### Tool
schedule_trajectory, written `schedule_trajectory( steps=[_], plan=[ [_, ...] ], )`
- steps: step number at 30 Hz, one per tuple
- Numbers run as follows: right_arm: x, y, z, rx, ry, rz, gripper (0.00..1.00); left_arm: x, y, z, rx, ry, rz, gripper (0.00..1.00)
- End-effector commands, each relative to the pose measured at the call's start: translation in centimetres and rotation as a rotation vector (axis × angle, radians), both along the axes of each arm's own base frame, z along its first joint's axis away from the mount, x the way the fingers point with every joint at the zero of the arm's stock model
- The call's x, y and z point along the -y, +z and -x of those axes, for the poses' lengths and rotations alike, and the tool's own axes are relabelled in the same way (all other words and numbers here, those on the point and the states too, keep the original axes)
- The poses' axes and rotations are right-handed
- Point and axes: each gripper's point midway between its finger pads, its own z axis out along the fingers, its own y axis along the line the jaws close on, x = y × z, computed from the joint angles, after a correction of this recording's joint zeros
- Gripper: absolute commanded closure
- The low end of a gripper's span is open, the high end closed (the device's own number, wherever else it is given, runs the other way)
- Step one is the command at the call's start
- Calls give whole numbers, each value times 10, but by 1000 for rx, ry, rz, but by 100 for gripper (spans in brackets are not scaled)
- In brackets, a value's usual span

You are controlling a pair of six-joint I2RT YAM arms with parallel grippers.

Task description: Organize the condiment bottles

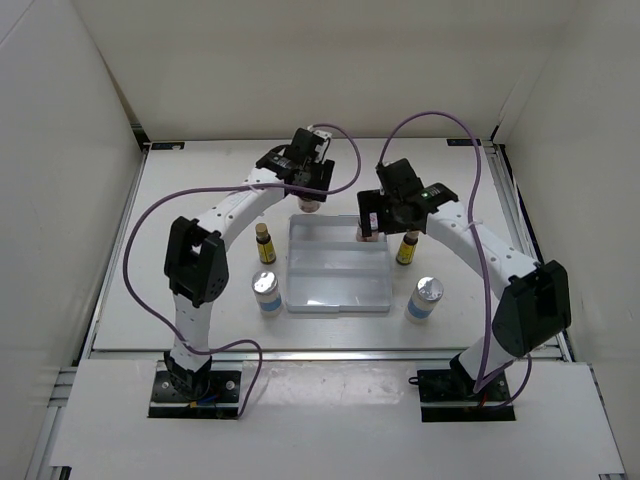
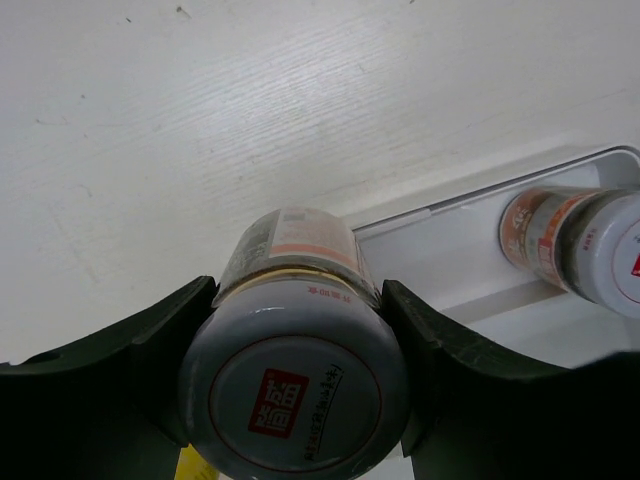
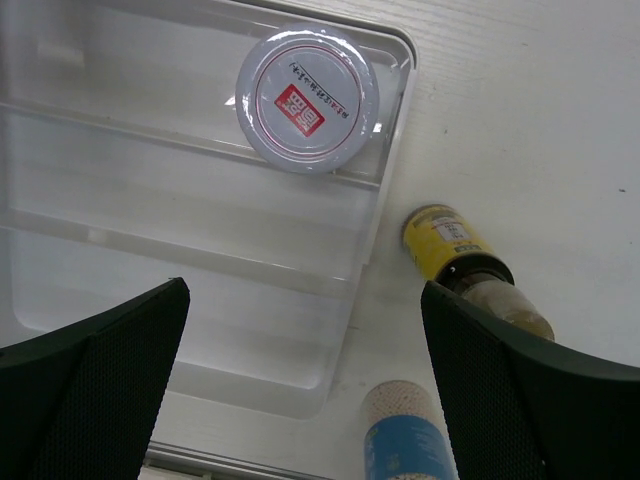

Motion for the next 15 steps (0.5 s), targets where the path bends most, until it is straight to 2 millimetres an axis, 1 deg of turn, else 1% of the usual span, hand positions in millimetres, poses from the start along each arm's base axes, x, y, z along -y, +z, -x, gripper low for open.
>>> schedule_trajectory(
  steps=[1,2,3,4,5,7,9,10,11,12,13,14,15],
  plan=[
    [10,19,3,55,-22,1,0,2,5,-4,6,25,58,89],
    [11,19,2,59,-29,8,0,4,-1,-4,-8,18,58,89],
    [13,15,5,44,-28,18,0,4,-10,-2,-29,30,57,89],
    [14,18,6,53,-21,19,0,4,-15,1,-48,39,69,89],
    [14,18,6,53,-21,19,0,6,-15,2,-55,38,81,89],
    [17,17,7,48,-26,31,0,7,-26,9,-93,39,90,89],
    [18,16,9,40,-26,36,0,7,-32,11,-103,50,95,89],
    [19,15,11,40,-26,36,0,13,-39,17,-118,41,101,89],
    [22,15,10,40,-35,36,0,12,-43,19,-127,41,95,89],
    [22,19,10,48,-35,31,0,12,-45,18,-124,41,97,89],
    [22,19,10,48,-35,31,0,15,-50,23,-137,40,95,89],
    [23,15,12,38,-42,31,0,17,-52,24,-144,42,110,89],
    [28,14,11,34,-57,42,0,18,-52,25,-148,36,115,89]
  ],
)
